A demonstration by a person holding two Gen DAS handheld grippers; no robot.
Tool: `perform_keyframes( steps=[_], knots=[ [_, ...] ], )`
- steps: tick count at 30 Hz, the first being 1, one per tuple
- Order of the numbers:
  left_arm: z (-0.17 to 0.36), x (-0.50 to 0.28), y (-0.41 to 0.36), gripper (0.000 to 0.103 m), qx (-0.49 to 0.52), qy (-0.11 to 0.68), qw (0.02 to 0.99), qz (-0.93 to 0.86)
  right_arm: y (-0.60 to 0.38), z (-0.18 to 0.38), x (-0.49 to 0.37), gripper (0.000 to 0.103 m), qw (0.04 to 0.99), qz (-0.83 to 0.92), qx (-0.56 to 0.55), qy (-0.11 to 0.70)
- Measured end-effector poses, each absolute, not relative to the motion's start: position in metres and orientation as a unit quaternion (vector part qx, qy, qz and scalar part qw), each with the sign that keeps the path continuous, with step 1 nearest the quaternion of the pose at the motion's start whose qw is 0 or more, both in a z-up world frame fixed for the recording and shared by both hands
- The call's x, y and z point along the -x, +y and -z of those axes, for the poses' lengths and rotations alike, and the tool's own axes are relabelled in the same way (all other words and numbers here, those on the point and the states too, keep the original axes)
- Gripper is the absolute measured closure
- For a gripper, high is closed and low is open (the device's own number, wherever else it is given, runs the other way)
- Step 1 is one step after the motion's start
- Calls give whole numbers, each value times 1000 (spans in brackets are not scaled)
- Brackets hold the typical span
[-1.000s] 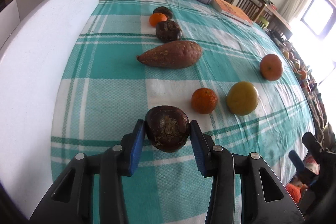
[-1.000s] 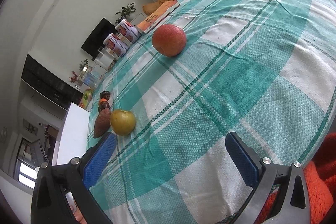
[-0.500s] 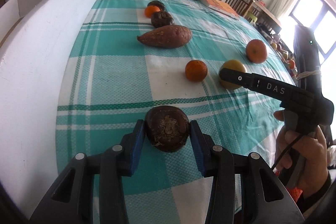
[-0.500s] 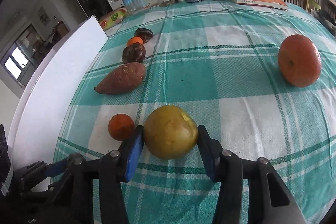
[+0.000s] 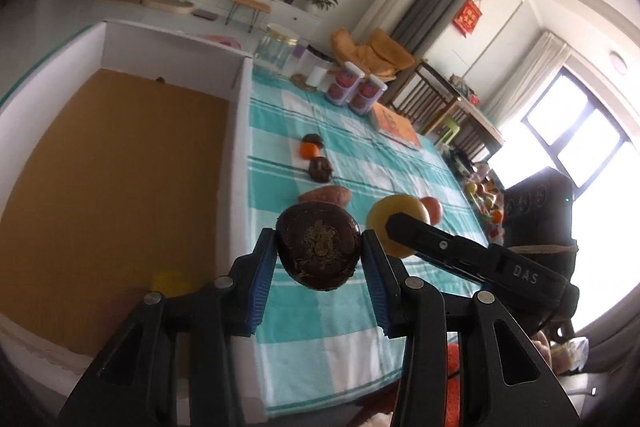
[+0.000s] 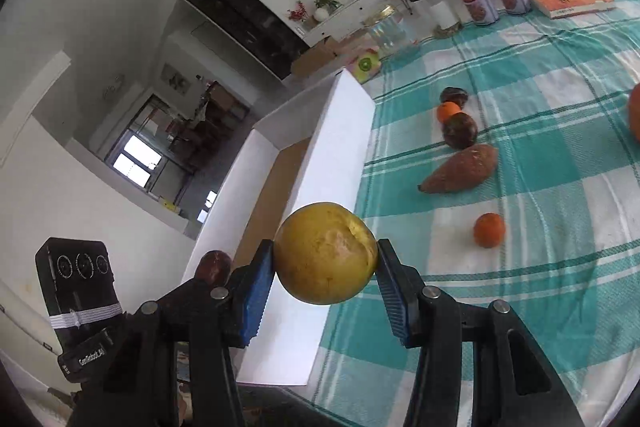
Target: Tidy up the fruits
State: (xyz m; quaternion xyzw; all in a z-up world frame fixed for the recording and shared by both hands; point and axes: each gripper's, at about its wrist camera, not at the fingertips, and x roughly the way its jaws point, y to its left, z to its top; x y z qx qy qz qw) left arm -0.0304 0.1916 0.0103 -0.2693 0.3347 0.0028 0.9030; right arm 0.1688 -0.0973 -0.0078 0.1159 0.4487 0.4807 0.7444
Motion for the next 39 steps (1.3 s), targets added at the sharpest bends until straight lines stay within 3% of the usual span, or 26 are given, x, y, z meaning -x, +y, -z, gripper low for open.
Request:
perform_keyframes(
  steps=[9,13,16,19,20,22,27,31,39],
  knots=[
    [46,60,283,58,250,382,857,-239,49,44,-95,52,692,-542,61,473],
    [43,64,278,25,256,359,859,-259,47,43,-101,43,706,-532,41,465],
    [28,61,265,23,252,328,876,-247,11,25,-117,39,743,-512,6,432],
    [15,47,233,23,242,315,898,-190,-51,15,-136,22,800,-452,-20,394],
    [11,42,219,23,235,315,905,-162,-76,18,-142,10,824,-417,-23,383],
    [6,30,184,19,211,322,917,-103,-129,33,-156,1,868,-326,-22,373],
    [32,-17,100,17,181,391,902,37,-242,100,-202,2,895,-133,-34,424],
    [80,-58,60,17,149,444,882,42,-297,110,-207,2,887,-103,-123,434],
    [133,-87,44,17,56,453,890,-18,-287,112,-203,2,901,-71,-87,419]
  ],
)
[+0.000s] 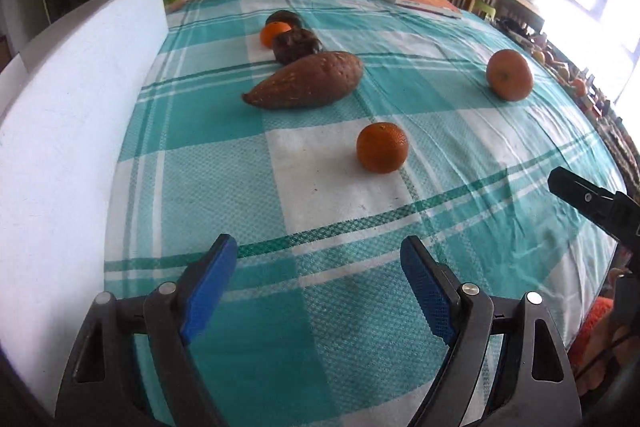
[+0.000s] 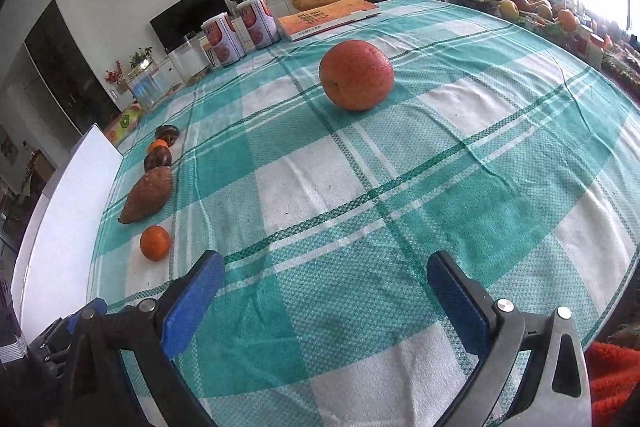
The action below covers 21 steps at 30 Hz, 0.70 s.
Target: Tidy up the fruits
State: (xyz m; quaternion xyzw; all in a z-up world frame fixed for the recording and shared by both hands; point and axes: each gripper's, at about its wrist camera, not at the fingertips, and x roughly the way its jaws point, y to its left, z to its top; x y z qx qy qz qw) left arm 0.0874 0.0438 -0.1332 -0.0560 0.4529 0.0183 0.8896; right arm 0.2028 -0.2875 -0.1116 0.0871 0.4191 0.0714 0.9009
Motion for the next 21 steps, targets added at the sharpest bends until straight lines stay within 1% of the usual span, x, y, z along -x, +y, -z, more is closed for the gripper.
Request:
perform_keyframes(
  steps=[5,10,21],
  knots=[
    [137,-84,39,16,18,433,901,-32,-284,117,-205,2,898,-70,-76,428],
    [138,-85,37,12,16,429,902,-39,-282,123,-209,2,891,-67,-74,443],
    [138,-87,36,12,17,429,902,-38,-283,128,-211,2,884,-64,-81,456]
  ],
)
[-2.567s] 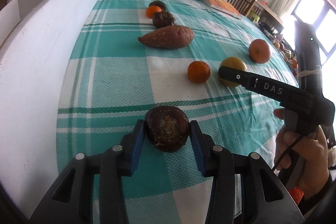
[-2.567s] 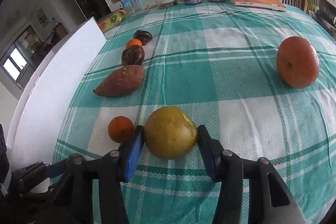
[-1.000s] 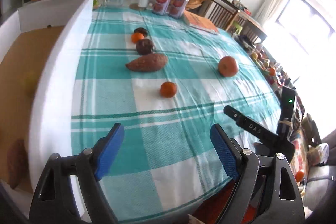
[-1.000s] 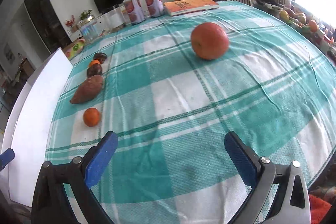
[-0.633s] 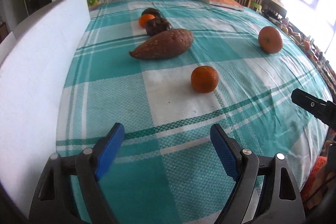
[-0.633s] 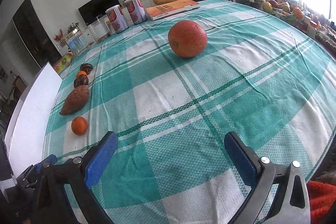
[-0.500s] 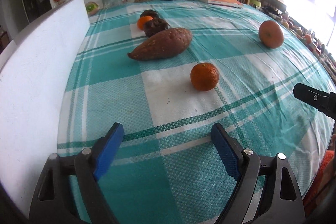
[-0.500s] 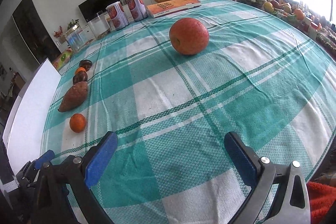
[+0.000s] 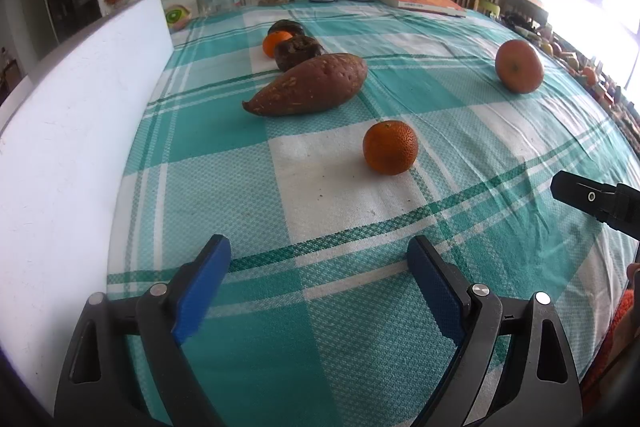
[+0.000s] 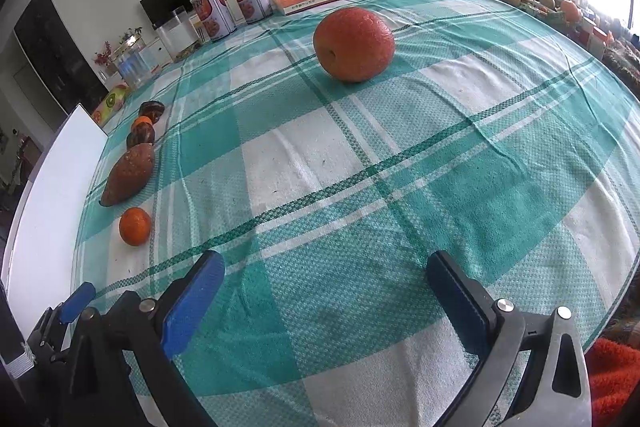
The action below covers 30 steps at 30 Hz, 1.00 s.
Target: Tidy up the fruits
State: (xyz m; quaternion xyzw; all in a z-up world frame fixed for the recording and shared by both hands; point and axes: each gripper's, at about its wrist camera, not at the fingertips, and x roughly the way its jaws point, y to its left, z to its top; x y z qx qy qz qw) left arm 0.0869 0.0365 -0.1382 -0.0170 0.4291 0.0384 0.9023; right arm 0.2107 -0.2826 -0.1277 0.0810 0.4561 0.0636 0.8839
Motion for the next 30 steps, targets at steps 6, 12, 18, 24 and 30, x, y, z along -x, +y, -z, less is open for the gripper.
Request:
perform_keyframes(
  steps=[6,12,18,24,30],
  knots=[
    [138,-87,37,12,17,429,902,-39,-283,127,-211,2,883,-65,-84,457],
    [138,-87,36,11,17,429,902,-39,-284,128,-211,1,882,-67,-89,458],
    [139,-87,36,11,17,429,902,-38,-284,128,-211,0,882,-67,-88,458],
    [139,-87,36,11,17,429,902,-39,-280,129,-210,0,882,-64,-81,460],
    [139,-87,36,11,16,429,902,-39,-278,129,-211,0,882,-61,-73,462]
  ],
)
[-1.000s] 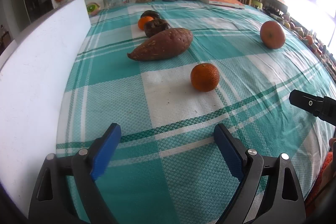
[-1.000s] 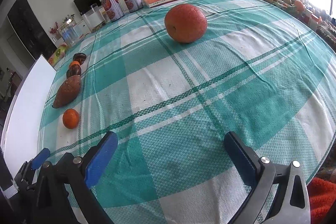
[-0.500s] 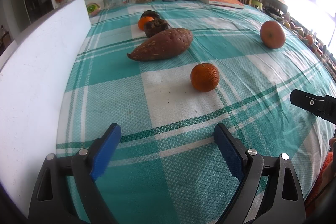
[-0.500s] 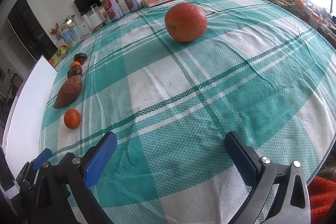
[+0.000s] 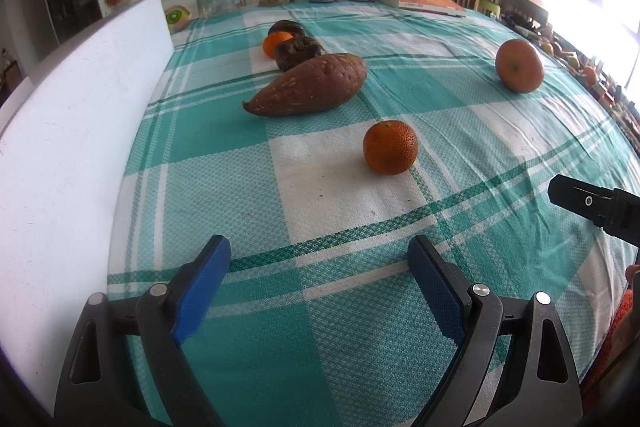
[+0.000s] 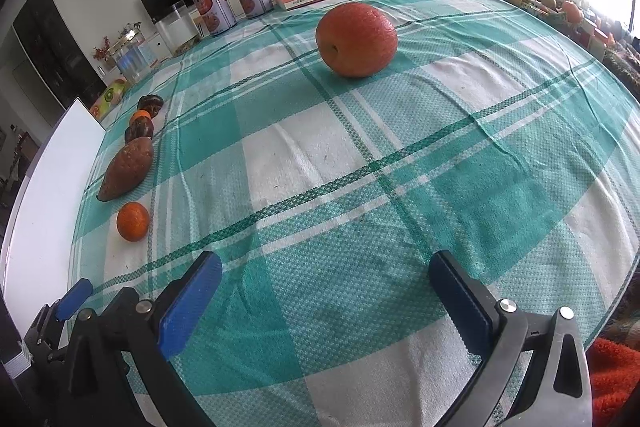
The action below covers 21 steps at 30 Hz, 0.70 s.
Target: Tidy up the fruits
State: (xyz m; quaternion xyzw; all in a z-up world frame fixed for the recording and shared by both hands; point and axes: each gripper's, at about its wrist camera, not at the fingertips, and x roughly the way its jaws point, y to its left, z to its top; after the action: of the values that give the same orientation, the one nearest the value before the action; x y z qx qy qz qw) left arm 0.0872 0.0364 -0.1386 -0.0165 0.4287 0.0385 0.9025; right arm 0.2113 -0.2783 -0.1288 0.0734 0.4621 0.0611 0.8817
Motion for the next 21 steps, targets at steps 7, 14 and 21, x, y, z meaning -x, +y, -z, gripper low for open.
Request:
perform_keyframes(
  steps=[7,14,21],
  knots=[
    [139,-87,37,11,18,431,901,-34,-277,129,-212,0,882,-61,-67,463],
    [138,-77,48,7,7,443,897,-13,-267,128,-209,0,879,-119,-72,456],
    [139,-78,47,6,6,439,898,-19,-257,129,-208,0,879,-127,-51,457]
  ],
)
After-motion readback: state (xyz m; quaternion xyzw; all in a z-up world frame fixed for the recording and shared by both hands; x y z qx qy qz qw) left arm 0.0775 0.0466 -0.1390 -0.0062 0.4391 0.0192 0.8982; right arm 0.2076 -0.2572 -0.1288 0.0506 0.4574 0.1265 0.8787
